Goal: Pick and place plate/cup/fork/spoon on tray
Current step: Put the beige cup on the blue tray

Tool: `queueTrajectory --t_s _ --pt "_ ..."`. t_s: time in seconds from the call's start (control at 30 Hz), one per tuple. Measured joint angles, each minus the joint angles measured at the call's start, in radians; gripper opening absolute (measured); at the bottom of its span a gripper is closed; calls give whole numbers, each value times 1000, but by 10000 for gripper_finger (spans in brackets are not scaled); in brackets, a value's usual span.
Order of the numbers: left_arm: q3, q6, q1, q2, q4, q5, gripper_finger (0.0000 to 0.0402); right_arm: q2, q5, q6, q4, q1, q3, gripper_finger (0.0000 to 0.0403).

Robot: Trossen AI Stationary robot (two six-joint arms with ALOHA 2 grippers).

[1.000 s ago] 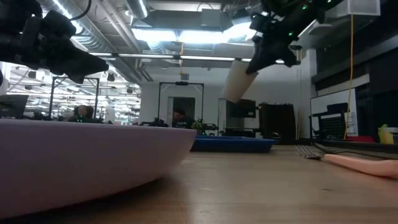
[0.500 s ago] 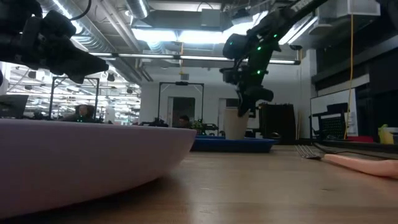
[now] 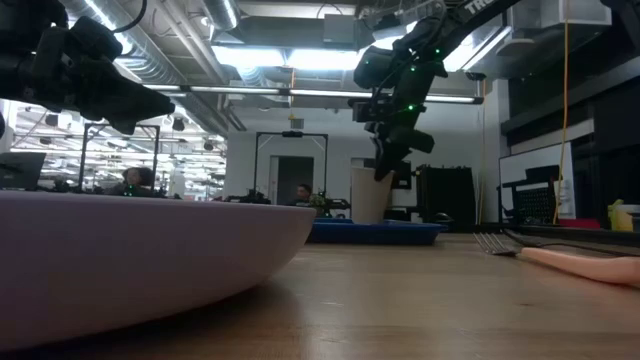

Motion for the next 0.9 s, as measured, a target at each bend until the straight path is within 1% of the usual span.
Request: queueTrajectory --t_s 0.2,0.37,0.5,0.73,0.9 --pt "0 0 0 0 0 0 79 0 -29 3 1 -1 0 27" --pt "0 0 0 0 0 0 79 0 -25 2 1 0 0 28" --pt "0 0 0 0 0 0 79 0 -23 55 -13 -1 0 28" --pt "0 0 0 0 0 0 79 -1 -31 57 -47 0 0 29" --pt "0 0 0 0 0 0 79 -1 -31 79 -30 0 -1 29"
